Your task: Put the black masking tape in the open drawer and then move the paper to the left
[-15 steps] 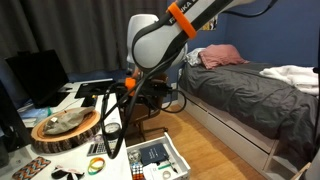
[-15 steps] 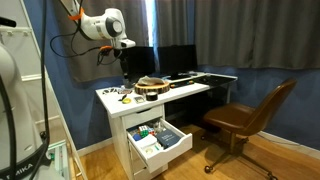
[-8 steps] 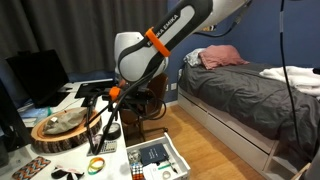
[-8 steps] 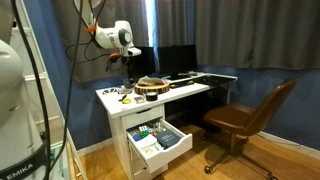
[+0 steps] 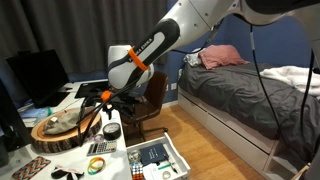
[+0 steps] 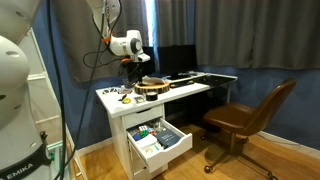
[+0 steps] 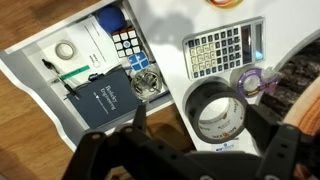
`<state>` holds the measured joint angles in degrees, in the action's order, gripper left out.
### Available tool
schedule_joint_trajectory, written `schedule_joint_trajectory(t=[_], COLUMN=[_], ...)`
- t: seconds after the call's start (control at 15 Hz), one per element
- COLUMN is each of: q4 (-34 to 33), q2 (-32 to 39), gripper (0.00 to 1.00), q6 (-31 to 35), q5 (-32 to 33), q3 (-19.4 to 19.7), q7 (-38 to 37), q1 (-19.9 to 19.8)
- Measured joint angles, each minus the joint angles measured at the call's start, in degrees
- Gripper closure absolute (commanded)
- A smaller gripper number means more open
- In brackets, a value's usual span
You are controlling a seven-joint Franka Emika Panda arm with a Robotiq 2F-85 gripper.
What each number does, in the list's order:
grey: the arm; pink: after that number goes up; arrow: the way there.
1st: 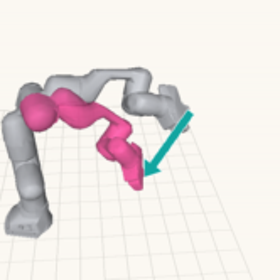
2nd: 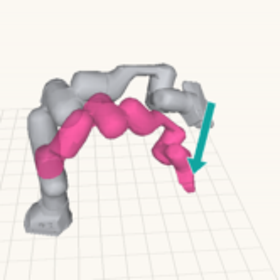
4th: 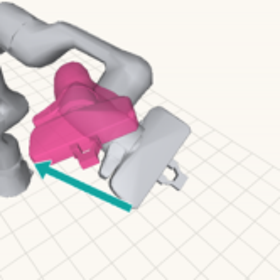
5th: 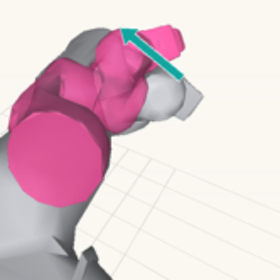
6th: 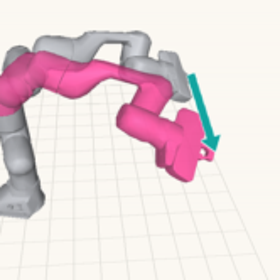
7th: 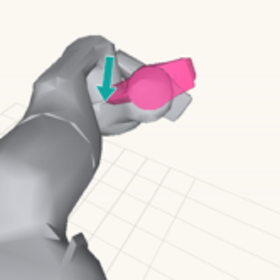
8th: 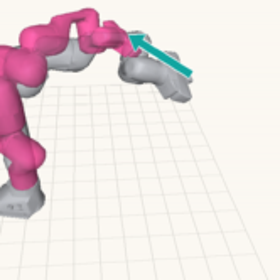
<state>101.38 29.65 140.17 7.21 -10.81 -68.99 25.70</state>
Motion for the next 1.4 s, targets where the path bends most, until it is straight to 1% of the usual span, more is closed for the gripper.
schedule_joint_trajectory(t=[0.33, 0.67, 0.73, 0.8, 0.93, 1.0, 1.07, 1.4], q4=[-8.02, -14.31, -15.34, -16.28, -17.91, -18.61, -19.26, -21.1], q2=[7.73, 14.08, 15.12, 16.06, 17.69, 18.42, 19.05, 21.23], gripper=[0.0, 0.0, 0.04, 0.26, 0.31, 0.37, 0.46, 0.81], q6=[0.55, 0.59, 0.59, 0.59, 0.59, 0.59, 0.58, 0.53], q5=[-0.01, -0.3, -0.35, -0.45, -0.58, -0.59, -0.59, -0.75], q3=[3.29, 4.42, 4.49, 4.54, 4.6, 4.63, 4.68, 4.86], q7=[0.0, 0.0, 0.0, 0.0, 0.0, 0.0, 0.0, 0.0], q1=[2.06, 2.31, 2.32, 2.32, 2.33, 2.34, 2.38, 2.46])
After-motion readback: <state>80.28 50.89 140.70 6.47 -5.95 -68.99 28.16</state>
